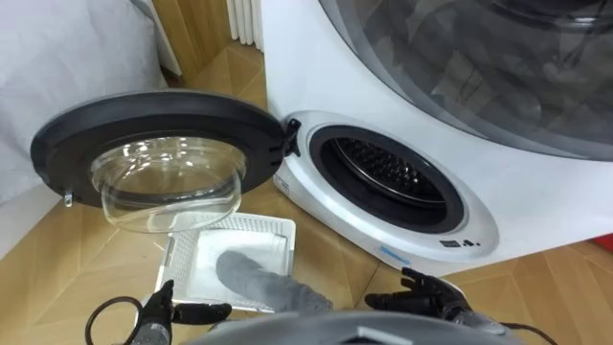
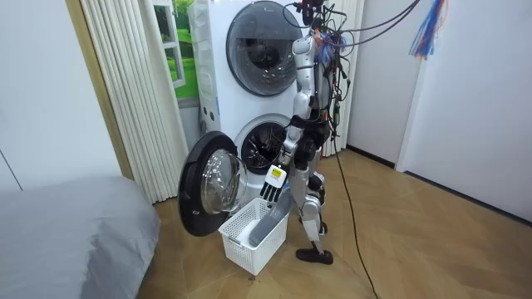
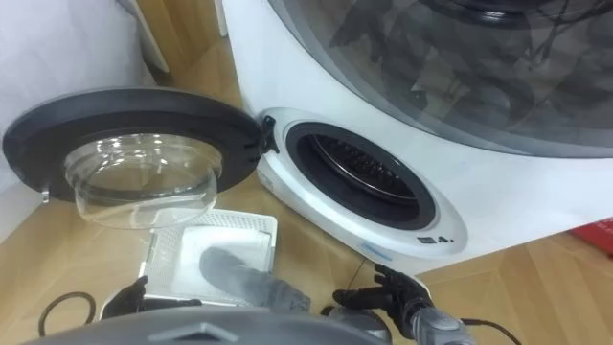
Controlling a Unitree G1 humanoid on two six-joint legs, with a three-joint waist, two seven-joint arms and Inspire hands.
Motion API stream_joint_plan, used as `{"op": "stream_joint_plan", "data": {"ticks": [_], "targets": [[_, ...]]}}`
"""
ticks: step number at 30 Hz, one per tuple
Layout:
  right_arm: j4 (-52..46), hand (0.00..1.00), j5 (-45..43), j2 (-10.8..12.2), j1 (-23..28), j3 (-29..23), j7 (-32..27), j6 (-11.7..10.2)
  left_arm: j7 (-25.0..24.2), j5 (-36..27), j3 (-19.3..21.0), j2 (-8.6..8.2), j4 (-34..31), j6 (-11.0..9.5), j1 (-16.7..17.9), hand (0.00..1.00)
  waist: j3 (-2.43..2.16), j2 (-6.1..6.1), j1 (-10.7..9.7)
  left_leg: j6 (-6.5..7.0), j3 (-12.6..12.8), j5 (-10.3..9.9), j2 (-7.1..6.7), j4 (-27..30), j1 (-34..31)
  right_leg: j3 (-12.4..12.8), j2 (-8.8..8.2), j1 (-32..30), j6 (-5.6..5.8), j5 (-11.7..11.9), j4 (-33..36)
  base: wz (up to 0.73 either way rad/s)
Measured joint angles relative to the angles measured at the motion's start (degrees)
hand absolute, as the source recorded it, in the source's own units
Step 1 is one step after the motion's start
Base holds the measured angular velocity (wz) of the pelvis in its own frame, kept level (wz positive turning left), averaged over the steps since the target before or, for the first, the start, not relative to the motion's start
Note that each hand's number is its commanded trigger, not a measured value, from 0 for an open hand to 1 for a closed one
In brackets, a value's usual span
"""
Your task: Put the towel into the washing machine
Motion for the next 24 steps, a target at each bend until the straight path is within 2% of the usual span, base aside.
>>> {"op": "stream_joint_plan", "data": {"ticks": [7,13,19,24], "targets": [[1.8,0.0,0.0,0.0,-1.0,-1.0,0.0,0.1,-1.3,0.1,0.5,-0.26,0.1,0.2,0.0,0.0,0.14,0.25,0.0,0.0,-0.1,0.0,0.01,0.2,-0.1,-0.1,0.02,-0.1,0.01,0.0,0.0,0.0],[1.8,0.0,0.0,0.0,-1.7,-0.9,-0.1,1.6,-1.7,0.4,0.4,0.12,0.0,0.6,-0.1,0.0,0.18,-0.11,-0.1,0.0,0.0,0.0,0.0,0.0,-0.2,-0.3,0.0,-0.3,0.04,0.0,-0.1,0.0],[1.1,0.0,0.0,0.0,-1.5,-0.8,-1.0,1.6,-0.5,8.1,0.1,0.28,-1.7,0.6,-1.1,0.0,-0.07,-0.25,-0.2,0.01,-0.2,0.0,-0.06,0.1,-1.3,-0.4,-0.1,-1.2,0.07,0.0,-0.1,0.0],[1.7,0.0,-1.0,-0.1,-2.7,0.0,-1.5,1.1,0.9,14.3,-3.2,0.34,-2.3,0.5,-3.3,0.0,-0.25,-0.21,-0.7,0.03,-0.1,0.0,-0.19,1.1,-3.5,-0.1,-0.41,-3.1,0.07,0.0,0.3,-0.01]]}}
